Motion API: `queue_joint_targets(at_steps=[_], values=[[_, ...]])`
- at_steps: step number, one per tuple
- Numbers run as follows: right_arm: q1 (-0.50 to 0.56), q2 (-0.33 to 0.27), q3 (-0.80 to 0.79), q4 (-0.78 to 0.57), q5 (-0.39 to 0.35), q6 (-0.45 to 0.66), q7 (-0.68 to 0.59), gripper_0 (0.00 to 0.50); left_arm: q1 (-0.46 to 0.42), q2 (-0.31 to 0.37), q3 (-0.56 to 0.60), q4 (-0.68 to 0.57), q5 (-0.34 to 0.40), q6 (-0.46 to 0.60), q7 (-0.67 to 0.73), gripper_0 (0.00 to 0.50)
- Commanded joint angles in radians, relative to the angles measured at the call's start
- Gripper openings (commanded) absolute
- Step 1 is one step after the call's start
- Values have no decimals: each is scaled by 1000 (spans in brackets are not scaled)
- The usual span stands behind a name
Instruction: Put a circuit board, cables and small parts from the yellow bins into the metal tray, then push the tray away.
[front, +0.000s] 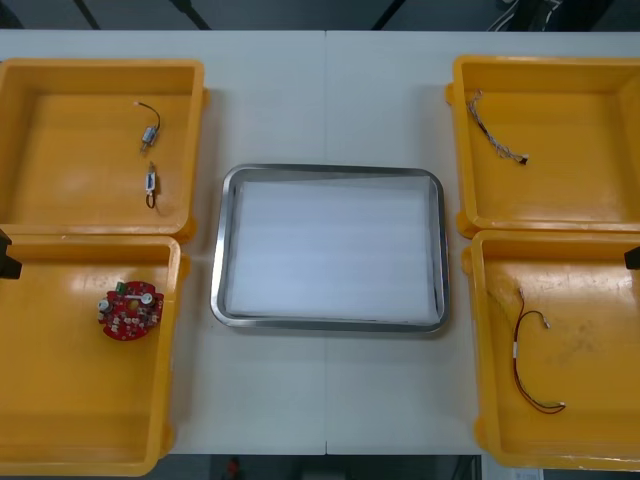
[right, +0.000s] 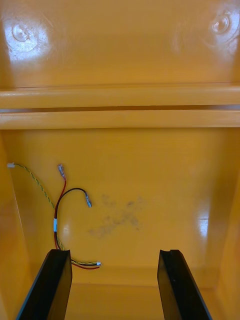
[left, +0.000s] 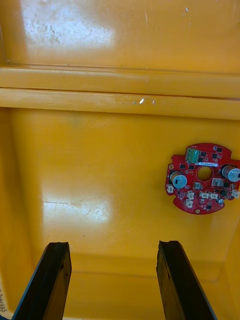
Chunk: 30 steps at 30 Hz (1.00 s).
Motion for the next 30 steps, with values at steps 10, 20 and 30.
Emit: queue_joint_targets(at_steps=[10,20,30], values=[[13,6,6,-26,7,-8,30,500,21,14,26,-22,-9,4,-45,500],[13,6,6,-26,7,-8,30,500,21,14,26,-22,-9,4,-45,500],[13,6,6,-26,7,-8,30,500,21,14,26,-22,-9,4,-45,500]])
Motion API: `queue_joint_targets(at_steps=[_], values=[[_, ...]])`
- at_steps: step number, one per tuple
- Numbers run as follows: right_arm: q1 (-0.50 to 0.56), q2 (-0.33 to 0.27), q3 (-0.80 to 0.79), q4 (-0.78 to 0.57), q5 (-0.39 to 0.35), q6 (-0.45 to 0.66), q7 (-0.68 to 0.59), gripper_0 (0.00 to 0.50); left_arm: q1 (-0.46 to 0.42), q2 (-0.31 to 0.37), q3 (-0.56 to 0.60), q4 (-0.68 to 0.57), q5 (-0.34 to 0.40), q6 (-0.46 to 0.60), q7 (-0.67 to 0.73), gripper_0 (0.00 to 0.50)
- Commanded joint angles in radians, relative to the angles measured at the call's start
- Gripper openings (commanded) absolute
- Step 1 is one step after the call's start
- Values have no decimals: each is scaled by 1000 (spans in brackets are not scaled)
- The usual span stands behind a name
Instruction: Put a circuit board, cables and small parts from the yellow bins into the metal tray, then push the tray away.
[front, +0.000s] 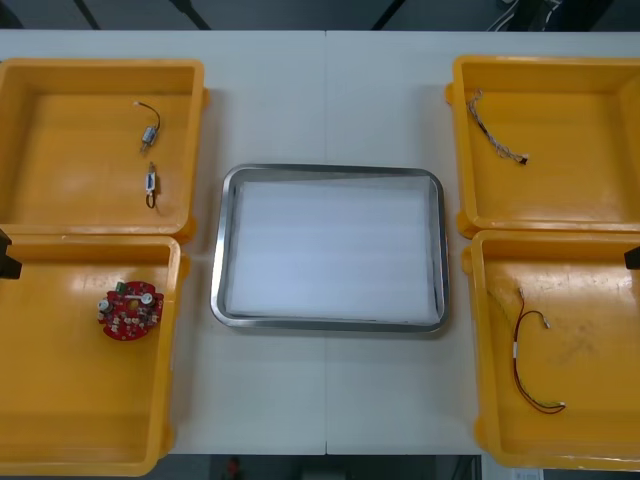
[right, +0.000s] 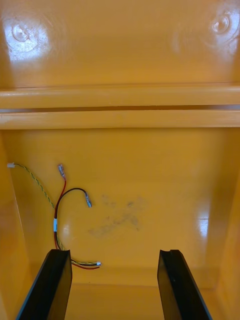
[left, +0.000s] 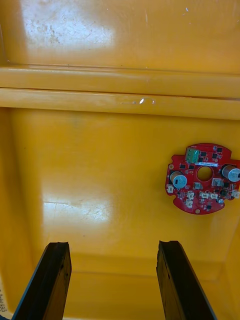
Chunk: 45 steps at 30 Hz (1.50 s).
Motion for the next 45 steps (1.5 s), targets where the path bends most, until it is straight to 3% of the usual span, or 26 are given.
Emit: queue_joint_targets(at_steps=[1,45], values=[[13,6,6,-26,7,-8,30,500,21,14,26,-22,-9,4,-45,500],[13,6,6,-26,7,-8,30,500,21,14,26,-22,-9,4,-45,500]])
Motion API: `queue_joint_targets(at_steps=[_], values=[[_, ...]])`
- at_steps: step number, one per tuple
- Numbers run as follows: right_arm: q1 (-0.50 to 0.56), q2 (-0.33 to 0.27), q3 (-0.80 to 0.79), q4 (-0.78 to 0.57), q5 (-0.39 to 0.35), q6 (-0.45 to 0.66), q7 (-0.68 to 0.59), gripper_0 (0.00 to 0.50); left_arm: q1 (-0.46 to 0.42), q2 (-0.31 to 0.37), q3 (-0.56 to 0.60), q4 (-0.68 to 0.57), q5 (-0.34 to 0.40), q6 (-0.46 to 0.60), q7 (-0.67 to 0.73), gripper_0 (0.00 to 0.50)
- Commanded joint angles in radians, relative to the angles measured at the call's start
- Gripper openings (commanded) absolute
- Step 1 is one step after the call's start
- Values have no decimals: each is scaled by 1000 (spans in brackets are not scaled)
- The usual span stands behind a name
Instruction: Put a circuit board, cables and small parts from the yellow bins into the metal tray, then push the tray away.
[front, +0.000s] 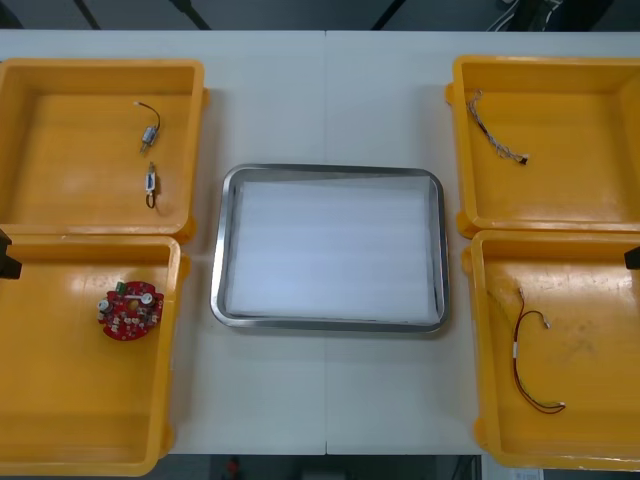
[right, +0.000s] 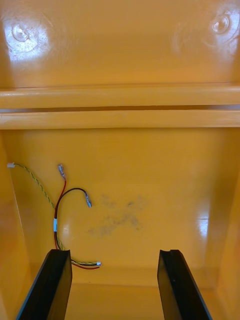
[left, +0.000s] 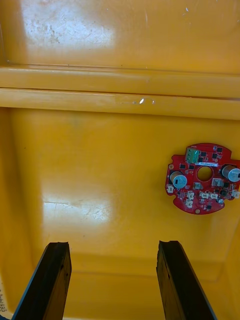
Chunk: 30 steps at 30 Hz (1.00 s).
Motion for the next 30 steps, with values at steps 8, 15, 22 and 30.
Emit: queue_joint_targets(at_steps=[8,15,22,30], values=[[13,6,6,-26,7,-8,30,500,21,14,26,-22,-9,4,-45,500],[13,6,6,-26,7,-8,30,500,21,14,26,-22,-9,4,-45,500],[13,6,6,-26,7,-8,30,500,21,14,26,-22,-9,4,-45,500],[13,6,6,-26,7,-8,30,500,21,14,26,-22,-9,4,-45,500]])
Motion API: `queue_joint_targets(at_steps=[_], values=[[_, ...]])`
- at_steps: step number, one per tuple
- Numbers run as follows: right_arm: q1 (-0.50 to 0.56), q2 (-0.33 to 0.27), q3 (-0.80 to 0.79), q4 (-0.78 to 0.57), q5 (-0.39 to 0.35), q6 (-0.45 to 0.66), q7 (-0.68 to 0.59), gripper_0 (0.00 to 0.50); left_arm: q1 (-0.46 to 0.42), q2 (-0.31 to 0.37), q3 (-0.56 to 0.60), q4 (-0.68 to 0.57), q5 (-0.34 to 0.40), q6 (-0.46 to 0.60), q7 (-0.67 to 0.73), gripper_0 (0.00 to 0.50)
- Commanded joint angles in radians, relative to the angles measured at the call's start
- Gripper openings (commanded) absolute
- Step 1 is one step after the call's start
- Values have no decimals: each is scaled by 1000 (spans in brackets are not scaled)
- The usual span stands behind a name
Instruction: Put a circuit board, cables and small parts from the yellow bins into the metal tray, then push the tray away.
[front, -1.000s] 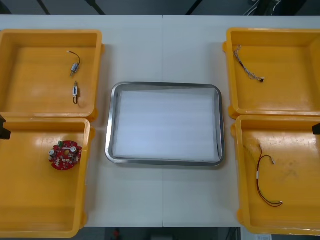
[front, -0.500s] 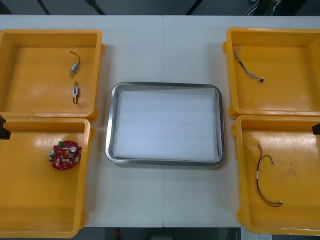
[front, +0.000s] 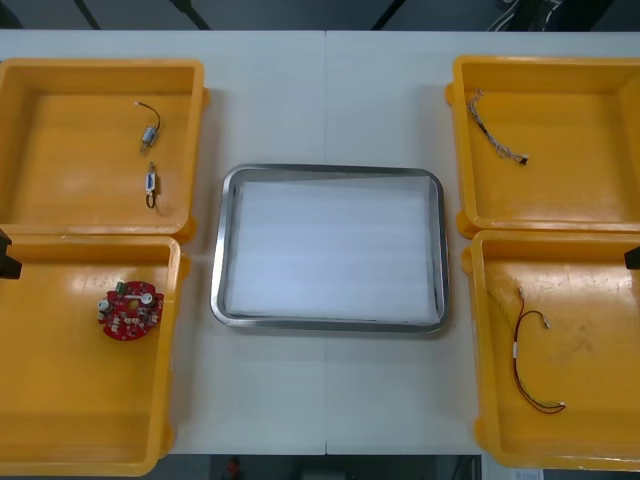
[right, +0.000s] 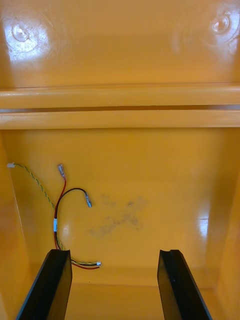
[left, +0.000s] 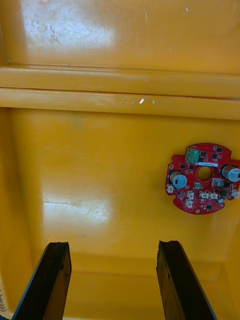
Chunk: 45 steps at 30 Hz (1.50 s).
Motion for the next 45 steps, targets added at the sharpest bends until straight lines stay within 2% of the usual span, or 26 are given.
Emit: queue_joint_targets(at_steps=[1,4,7,15,20,28,34,45], values=[[47,18,24,-12,5,-4,28,500,28,5,16,-30,2,6,-47,500],[62,24,35,-20,16,-8,21,500,26,8,12,-36,7,-5,-47,500],[84,23,40,-55,41,-16,-41,500,26,11,14,-44,7,-5,-45,500],[151,26,70,-157,44,-25,-300,500,28,11,9,-36,8,-6,-32,500],[194,36,95,-195,56,-65,-430,500,28,11,-21,-13,10,-55,-16,500],[220,36,239,-216,157,-149,-608,500,28,9,-60,-1,-12,-89,22,500],[220,36,337,-213,229,-203,-677,500,28,9,-109,-2,-33,-132,125,500],[220,36,472,-152,324,-326,-656,500,25,9,-199,-1,-116,-203,206,500]])
